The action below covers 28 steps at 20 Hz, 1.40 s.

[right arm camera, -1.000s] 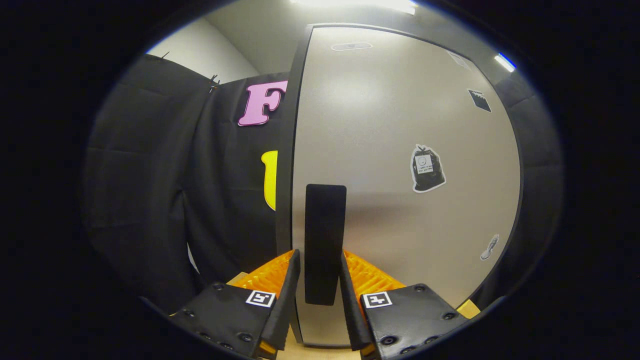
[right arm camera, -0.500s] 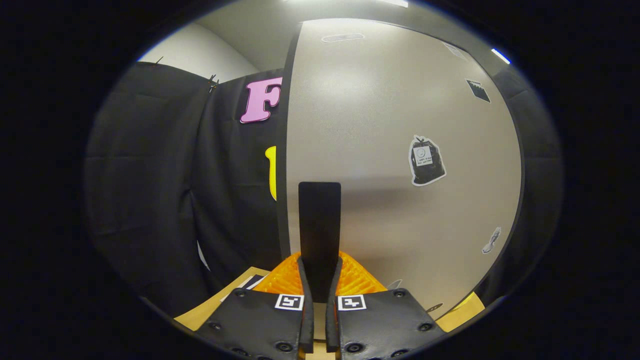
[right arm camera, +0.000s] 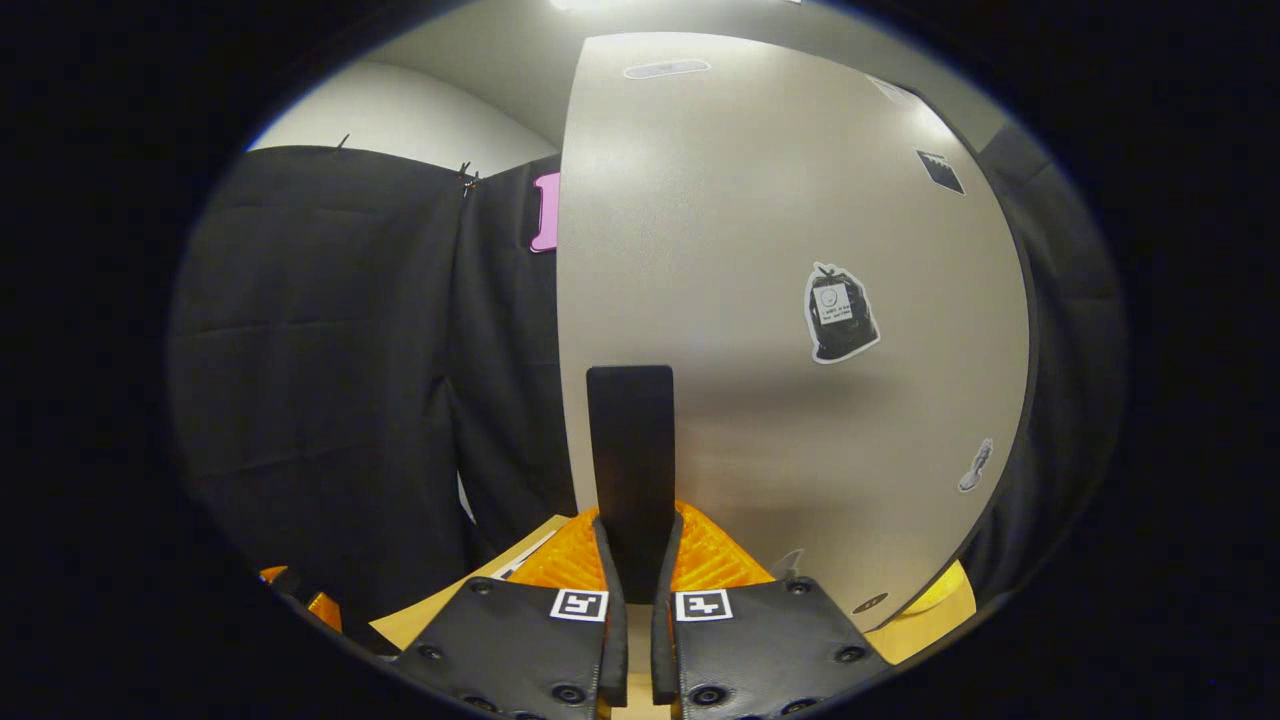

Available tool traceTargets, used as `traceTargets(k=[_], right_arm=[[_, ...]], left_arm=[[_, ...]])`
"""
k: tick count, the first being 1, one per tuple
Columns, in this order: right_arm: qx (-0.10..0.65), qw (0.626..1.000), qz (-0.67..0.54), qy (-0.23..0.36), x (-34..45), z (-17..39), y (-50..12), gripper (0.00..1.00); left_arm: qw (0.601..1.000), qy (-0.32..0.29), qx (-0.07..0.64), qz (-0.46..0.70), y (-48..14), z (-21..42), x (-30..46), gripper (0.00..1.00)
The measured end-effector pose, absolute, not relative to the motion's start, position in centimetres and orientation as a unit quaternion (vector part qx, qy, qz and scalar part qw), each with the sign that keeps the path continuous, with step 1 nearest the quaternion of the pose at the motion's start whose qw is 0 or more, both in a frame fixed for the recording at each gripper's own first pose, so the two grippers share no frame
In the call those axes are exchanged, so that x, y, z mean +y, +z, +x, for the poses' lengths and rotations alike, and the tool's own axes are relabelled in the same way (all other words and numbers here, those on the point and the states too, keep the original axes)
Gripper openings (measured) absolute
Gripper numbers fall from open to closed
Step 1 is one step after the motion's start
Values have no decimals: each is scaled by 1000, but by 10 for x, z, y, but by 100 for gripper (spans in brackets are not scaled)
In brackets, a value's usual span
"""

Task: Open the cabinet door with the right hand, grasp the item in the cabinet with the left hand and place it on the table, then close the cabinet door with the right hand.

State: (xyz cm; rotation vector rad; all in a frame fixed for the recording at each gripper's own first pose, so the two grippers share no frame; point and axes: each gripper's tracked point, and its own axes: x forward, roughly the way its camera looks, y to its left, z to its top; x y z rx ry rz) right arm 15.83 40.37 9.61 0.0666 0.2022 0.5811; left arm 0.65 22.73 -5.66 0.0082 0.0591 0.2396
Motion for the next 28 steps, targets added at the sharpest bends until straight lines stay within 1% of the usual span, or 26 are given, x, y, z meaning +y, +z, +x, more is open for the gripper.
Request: traceTargets(k=[1, 2, 5, 6, 16, 17, 18, 20, 21, 23, 24, 25, 26, 27, 28], right_arm=[[102, 950, 34, 293, 403, 160, 96, 10], [103, 948, 34, 300, 403, 162, 94, 11], [106, 942, 35, 318, 402, 162, 93, 11], [107, 940, 36, 323, 402, 163, 93, 11], [107, 921, 49, 371, 396, 166, 92, 10], [105, 920, 52, 374, 394, 166, 92, 11], [104, 918, 55, 379, 394, 166, 92, 11], [107, 914, 64, 387, 391, 167, 92, 11], [108, 912, 69, 390, 390, 167, 92, 11], [108, 911, 63, 393, 388, 170, 89, 10], [109, 911, 65, 394, 386, 167, 89, 10], [112, 909, 68, 395, 384, 167, 89, 9], [114, 908, 67, 398, 383, 169, 89, 10], [113, 908, 67, 397, 383, 169, 88, 10], [112, 909, 66, 396, 380, 170, 88, 10]], left_arm=[[993, 113, 27, 5, -53, 8, 218, 88], [994, 106, 26, 6, -51, 8, 209, 90], [996, 91, 20, 8, -44, 10, 184, 90], [996, 86, 20, 10, -42, 10, 176, 88], [999, 37, 7, 23, -23, 18, 98, 88], [999, 32, 8, 24, -22, 19, 89, 90], [999, 26, 7, 25, -22, 19, 81, 88], [999, 15, 7, 27, -21, 20, 65, 88], [1000, 9, 6, 29, -20, 20, 56, 88], [1000, -3, 4, 30, -17, 20, 40, 92], [1000, -9, 3, 30, -17, 20, 33, 88], [999, -14, 2, 30, -17, 20, 26, 92], [999, -20, 2, 30, -17, 21, 18, 88], [999, -25, 2, 30, -17, 21, 12, 90], [999, -30, 2, 30, -17, 22, 5, 90]])
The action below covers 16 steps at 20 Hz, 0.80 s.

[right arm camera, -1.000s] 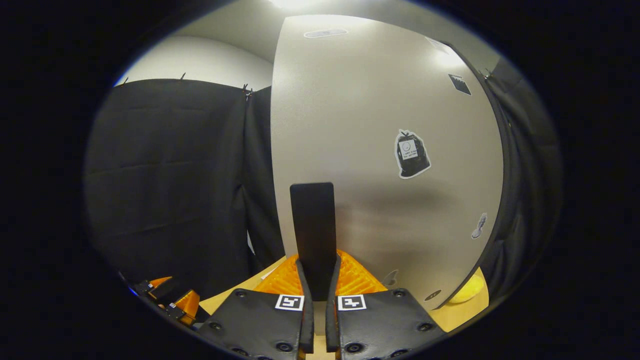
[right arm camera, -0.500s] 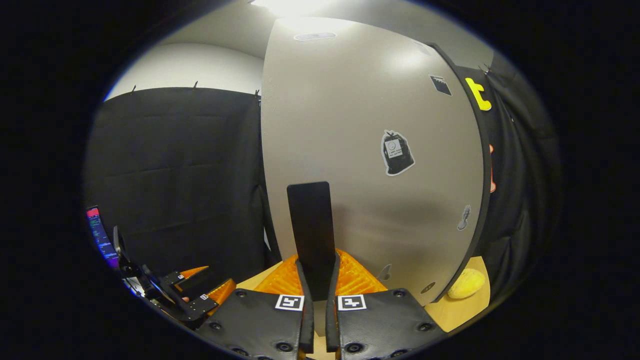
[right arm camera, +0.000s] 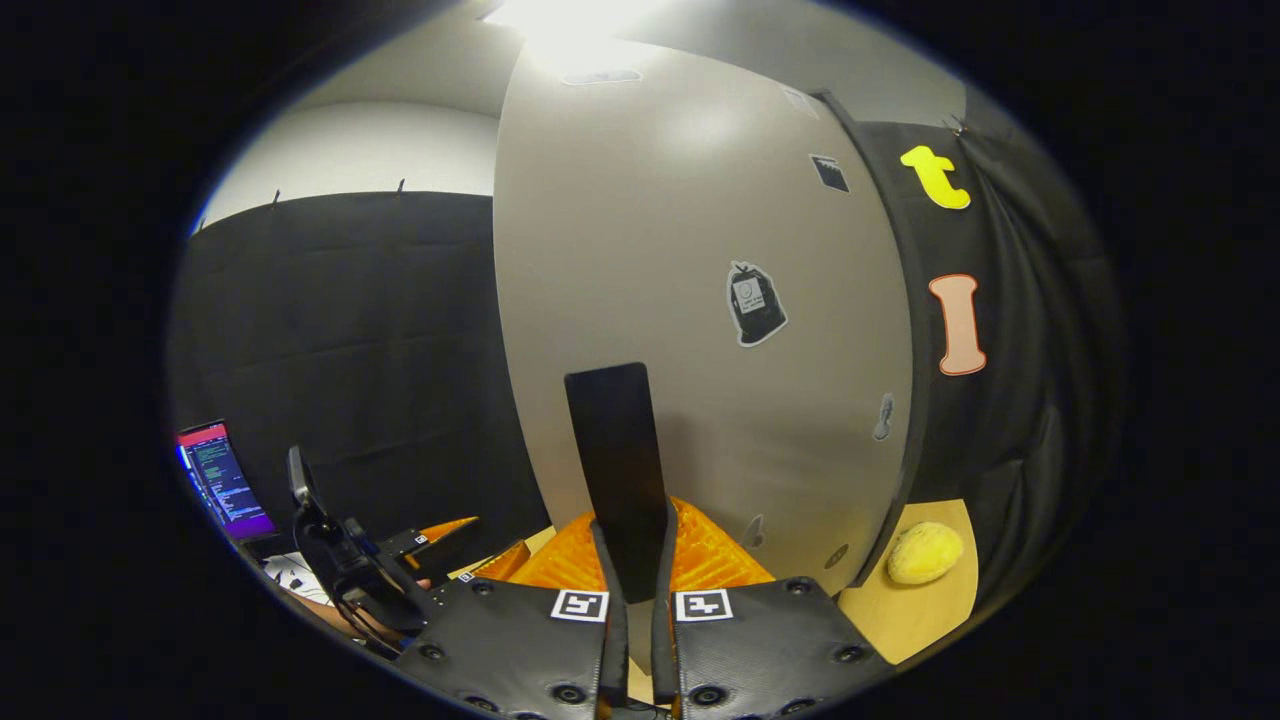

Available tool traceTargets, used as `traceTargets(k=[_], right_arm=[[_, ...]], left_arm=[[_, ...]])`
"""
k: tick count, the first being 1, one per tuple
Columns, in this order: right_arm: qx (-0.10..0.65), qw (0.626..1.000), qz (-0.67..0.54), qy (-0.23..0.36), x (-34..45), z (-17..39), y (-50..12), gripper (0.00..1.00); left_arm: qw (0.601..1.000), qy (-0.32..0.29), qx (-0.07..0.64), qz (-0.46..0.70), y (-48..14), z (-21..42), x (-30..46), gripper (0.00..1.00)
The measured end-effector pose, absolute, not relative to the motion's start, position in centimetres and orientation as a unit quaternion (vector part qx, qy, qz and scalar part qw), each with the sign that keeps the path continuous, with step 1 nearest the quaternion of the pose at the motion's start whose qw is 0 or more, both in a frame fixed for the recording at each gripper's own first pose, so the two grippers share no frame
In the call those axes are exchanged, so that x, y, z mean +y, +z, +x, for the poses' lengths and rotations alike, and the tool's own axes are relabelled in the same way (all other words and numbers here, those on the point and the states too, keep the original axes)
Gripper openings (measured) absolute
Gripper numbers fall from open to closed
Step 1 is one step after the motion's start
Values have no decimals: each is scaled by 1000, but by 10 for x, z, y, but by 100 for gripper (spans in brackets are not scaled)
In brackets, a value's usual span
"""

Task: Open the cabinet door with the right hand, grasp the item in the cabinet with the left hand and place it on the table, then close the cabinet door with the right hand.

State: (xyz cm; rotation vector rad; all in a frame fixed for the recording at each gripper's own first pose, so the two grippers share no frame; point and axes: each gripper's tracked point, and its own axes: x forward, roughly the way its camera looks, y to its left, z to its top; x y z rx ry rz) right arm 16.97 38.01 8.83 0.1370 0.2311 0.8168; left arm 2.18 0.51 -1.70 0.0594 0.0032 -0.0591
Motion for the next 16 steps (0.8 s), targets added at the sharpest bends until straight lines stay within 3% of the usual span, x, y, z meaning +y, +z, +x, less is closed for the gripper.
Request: traceTargets(k=[6, 16], right_arm=[[112, 914, 72, 384, 363, 163, 88, 10], [96, 941, 72, 316, 289, 153, 89, 10]], left_arm=[[998, -58, -1, 28, -15, 26, -34, 88], [995, -97, 4, 13, -19, 20, -101, 89]])
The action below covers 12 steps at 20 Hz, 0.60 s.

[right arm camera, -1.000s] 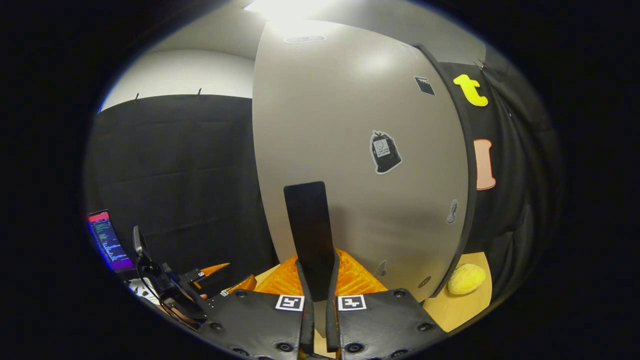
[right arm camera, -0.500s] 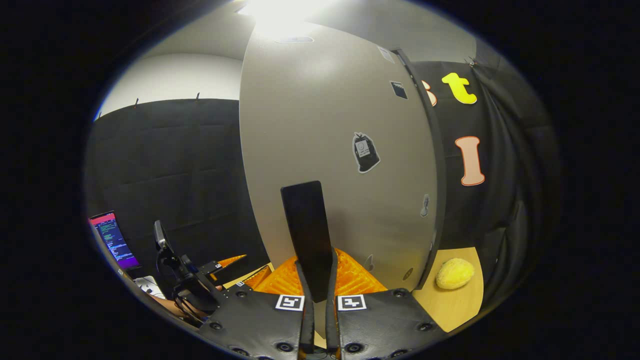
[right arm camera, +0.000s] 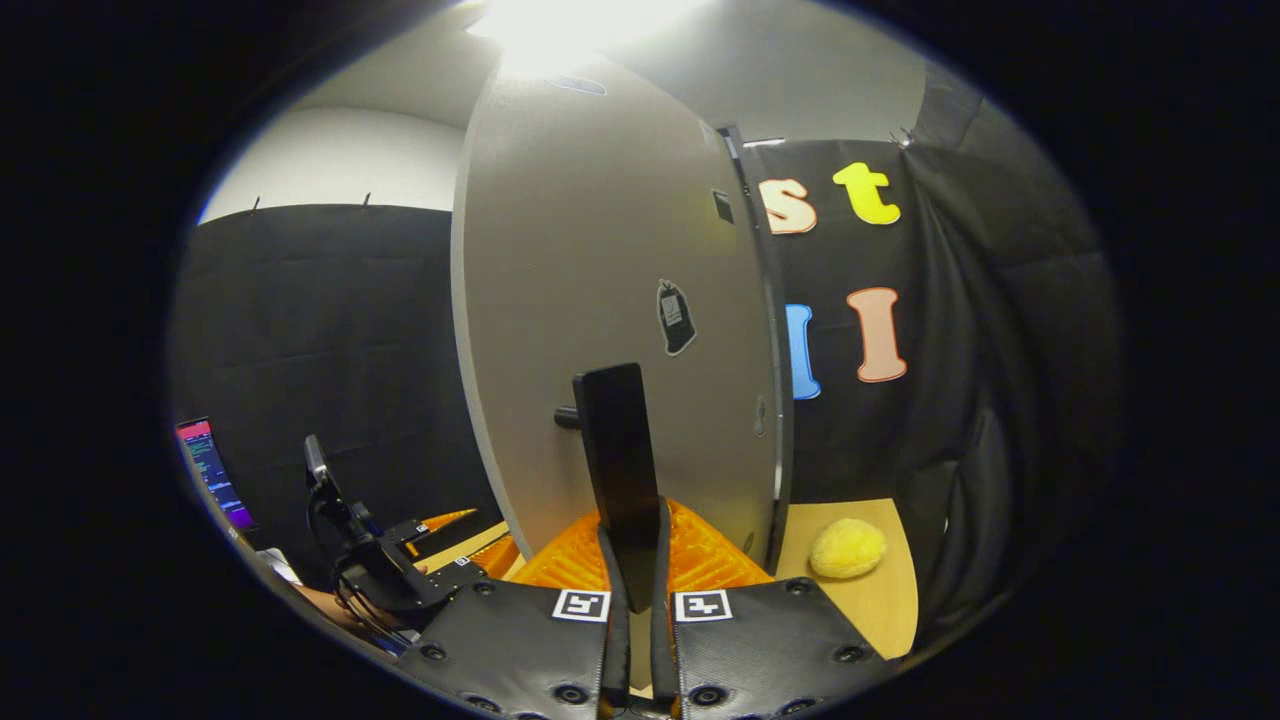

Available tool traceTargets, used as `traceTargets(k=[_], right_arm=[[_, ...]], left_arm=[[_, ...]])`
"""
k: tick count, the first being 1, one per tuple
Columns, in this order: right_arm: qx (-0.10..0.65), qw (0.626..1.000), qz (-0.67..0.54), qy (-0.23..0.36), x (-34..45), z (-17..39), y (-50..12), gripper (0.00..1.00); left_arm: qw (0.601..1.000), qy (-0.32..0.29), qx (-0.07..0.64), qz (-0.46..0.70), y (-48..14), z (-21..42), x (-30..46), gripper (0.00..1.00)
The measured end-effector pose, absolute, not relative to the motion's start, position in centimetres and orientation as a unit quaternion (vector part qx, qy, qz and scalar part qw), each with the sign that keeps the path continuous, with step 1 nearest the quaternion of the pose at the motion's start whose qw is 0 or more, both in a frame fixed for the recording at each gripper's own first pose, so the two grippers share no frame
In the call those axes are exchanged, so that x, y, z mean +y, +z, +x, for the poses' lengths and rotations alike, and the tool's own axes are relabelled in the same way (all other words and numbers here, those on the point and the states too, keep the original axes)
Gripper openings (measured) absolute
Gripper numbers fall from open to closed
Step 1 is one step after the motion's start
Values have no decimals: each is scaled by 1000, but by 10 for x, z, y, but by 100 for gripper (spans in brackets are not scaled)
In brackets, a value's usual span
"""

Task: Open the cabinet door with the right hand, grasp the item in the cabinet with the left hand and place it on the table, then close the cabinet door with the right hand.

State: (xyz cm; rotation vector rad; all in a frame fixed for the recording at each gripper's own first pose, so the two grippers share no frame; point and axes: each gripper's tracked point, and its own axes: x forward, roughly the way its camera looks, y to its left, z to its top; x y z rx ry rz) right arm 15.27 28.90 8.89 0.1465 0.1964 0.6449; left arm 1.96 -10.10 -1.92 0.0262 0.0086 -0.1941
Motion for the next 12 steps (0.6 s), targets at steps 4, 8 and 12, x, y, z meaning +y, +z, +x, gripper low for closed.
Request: traceTargets(k=[4, 8, 12], right_arm=[[88, 952, 68, 285, 260, 159, 88, 9], [74, 967, 61, 237, 228, 183, 86, 9], [66, 963, 82, 247, 226, 189, 86, 9]], left_arm=[[995, -99, 7, 10, -20, 14, -115, 90], [995, -95, 3, 16, -17, 8, -123, 90], [996, -86, 1, 14, -17, 5, -133, 88]])
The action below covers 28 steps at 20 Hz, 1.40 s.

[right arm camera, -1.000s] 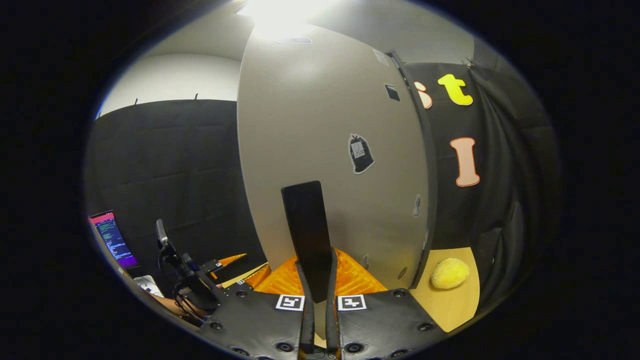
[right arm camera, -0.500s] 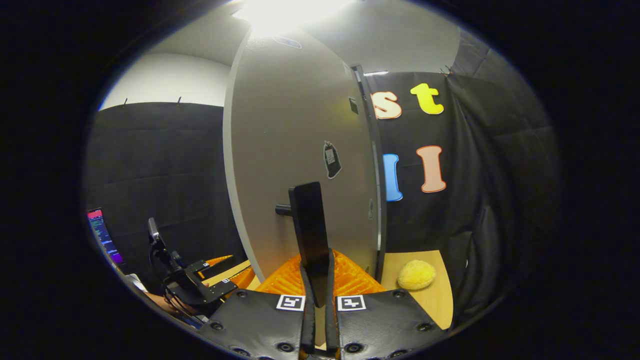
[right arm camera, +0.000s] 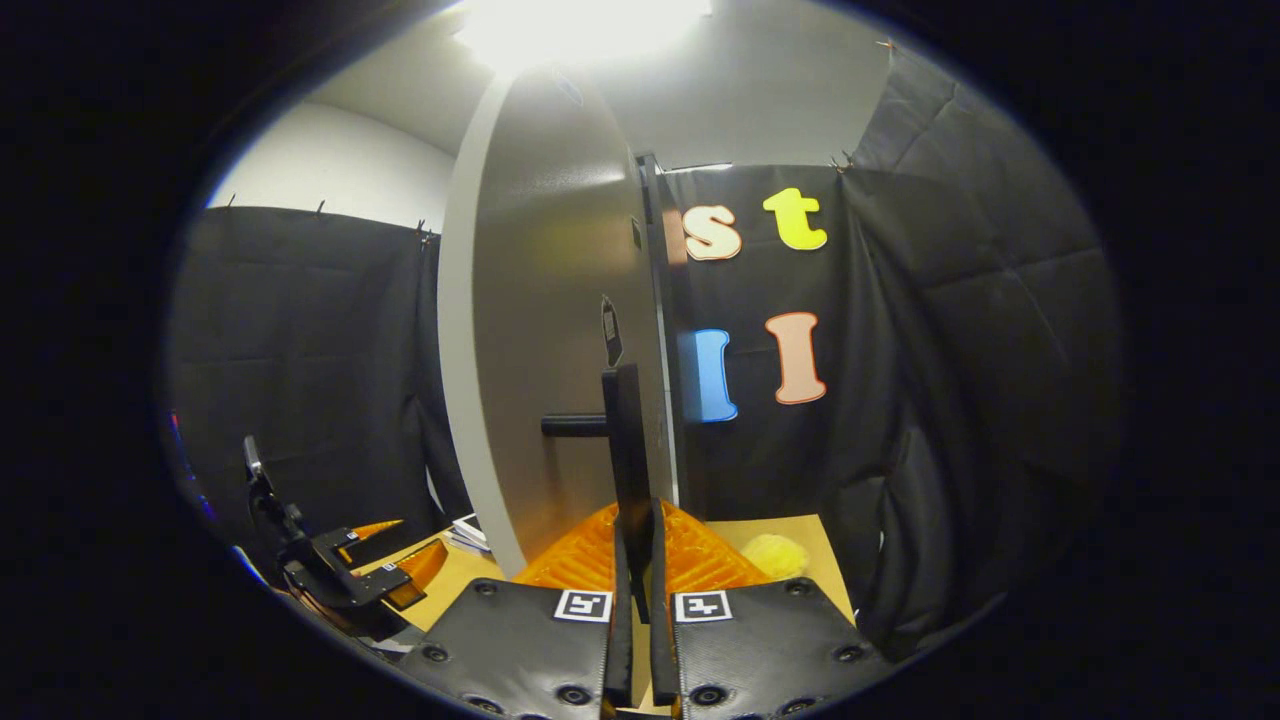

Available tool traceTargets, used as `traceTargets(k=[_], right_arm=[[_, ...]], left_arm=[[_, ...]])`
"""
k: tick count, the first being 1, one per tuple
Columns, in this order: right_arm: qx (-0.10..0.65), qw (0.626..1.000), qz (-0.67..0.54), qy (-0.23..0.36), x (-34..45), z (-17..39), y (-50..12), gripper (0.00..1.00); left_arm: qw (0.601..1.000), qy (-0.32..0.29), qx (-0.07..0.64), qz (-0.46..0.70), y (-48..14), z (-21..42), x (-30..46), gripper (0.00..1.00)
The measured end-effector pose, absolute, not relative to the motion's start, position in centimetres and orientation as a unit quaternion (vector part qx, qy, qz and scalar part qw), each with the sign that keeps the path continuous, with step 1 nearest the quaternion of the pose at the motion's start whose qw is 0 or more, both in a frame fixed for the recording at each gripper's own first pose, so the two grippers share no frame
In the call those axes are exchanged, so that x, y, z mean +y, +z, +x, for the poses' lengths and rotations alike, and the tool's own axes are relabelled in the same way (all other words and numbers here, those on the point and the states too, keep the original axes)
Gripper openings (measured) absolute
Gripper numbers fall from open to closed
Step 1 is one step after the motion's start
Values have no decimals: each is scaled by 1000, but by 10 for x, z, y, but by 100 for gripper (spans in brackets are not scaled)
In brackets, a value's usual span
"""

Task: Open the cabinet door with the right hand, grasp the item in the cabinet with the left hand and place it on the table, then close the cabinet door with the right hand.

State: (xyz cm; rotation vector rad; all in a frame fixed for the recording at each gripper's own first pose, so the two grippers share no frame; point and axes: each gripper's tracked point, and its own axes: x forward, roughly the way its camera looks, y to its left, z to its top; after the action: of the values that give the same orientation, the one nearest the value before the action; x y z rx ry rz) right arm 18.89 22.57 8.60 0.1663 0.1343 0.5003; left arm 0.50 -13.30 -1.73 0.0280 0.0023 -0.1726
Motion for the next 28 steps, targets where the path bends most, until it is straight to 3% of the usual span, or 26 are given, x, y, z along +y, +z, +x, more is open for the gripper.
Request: traceTargets(k=[3, 8, 12, 13, 16, 20, 28], right_arm=[[60, 963, 68, 253, 223, 188, 86, 9], [53, 952, 97, 286, 205, 159, 93, 22], [32, 978, 73, 190, 142, 173, 87, 24], [30, 982, 72, 173, 131, 174, 84, 33], [24, 991, 63, 112, 105, 171, 77, 96], [38, 997, 50, 40, 81, 195, 49, 98], [83, 994, 60, -28, 76, 222, 18, 98]], left_arm=[[997, -78, -2, 14, -15, 3, -141, 88], [997, -74, -10, 8, 6, 15, -152, 90], [996, -85, -16, -6, 34, 43, -156, 90], [996, -91, -18, -7, 41, 52, -160, 90], [994, -104, -17, 1, 52, 84, -167, 90], [992, -128, -6, 2, 57, 138, -182, 88], [987, -158, 24, -4, 35, 243, -204, 90]])
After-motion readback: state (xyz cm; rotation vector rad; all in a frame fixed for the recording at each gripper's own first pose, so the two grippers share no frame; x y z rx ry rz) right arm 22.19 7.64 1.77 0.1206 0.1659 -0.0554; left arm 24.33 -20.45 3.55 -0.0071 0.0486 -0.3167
